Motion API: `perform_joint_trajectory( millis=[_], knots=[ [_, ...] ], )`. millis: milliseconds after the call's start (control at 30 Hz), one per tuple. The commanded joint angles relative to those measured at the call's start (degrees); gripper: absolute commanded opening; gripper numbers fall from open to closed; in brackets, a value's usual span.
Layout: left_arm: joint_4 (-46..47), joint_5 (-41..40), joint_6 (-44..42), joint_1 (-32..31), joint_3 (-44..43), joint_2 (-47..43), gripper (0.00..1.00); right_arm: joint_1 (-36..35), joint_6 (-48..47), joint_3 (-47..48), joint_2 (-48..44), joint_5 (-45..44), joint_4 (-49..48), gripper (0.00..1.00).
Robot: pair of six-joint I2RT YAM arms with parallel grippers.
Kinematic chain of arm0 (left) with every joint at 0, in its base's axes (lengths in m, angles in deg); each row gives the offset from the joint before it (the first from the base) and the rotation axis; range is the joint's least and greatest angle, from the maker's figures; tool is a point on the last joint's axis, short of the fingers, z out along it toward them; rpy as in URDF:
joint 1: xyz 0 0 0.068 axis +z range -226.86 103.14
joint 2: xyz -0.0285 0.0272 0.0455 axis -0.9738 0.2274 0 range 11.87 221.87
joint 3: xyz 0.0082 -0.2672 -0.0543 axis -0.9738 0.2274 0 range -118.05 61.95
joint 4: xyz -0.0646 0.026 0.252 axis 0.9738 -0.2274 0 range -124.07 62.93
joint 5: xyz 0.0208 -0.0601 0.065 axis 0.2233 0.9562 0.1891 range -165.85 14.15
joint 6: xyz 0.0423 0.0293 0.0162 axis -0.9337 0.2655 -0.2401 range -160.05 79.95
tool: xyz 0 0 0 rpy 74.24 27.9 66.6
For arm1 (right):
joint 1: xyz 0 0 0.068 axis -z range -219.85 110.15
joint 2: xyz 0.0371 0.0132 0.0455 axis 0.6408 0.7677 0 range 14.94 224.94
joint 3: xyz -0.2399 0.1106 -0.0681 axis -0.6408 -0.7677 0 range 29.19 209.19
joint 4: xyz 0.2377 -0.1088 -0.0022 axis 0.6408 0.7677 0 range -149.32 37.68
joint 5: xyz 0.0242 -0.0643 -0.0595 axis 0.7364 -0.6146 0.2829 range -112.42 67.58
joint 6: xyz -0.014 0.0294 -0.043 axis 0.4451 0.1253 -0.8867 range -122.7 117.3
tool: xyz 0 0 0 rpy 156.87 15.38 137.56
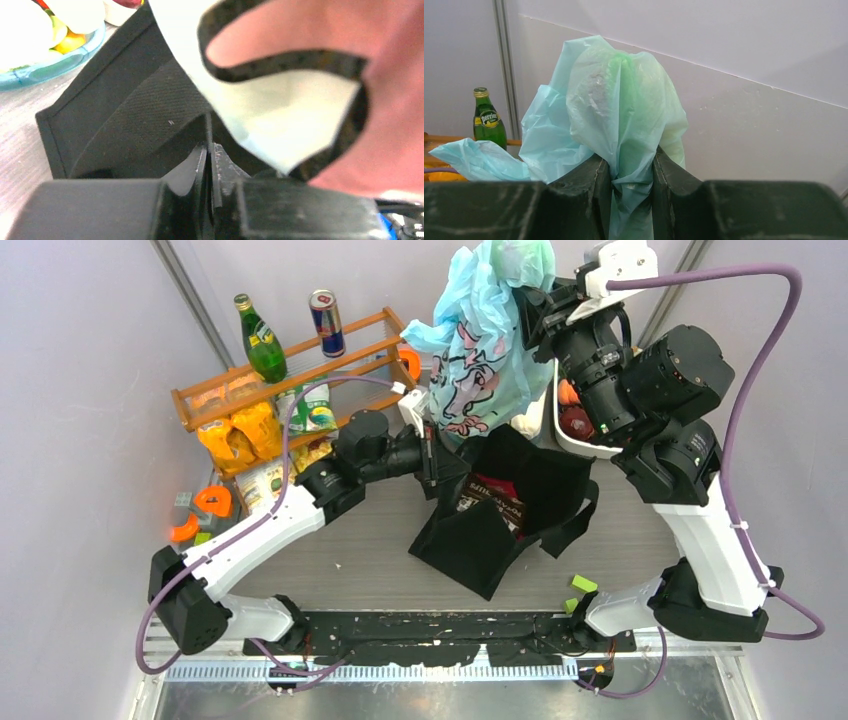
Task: Untie the knot of the grocery bags and take out the mixed food
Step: Pick up the takeout bag from the takeout bag, then place the takeout bag at the center of the board.
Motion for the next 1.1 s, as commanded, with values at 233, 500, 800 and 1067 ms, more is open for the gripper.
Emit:
perform_joint_trajectory(
  millis=[233, 500, 800, 1067],
  knots=[
    [-10.5, -11.2, -12.2, 5.4, 7.8, -20.9, 0.98, -0.3, 6.7, 1.0, 3.2, 9.3, -10.2, 0.05],
    [-36.4, -15.1, -24.7, 18.8, 1.2, -31.6, 1.0, -3.7, 7.6, 6.0, 10.7, 12.4, -8.9, 0.05],
    [-35.6, -18.2, -28.5, 24.4, -0.4, -41.3, 1.0, -6.1, 14.2, -2.5, 16.0, 14.1, -8.8, 0.05],
    [-30.9, -19.4, -27.5, 24.4, 1.2, -49.3, 0.99, -9.1, 24.5, -21.3, 13.8, 17.6, -12.1, 0.05]
  ],
)
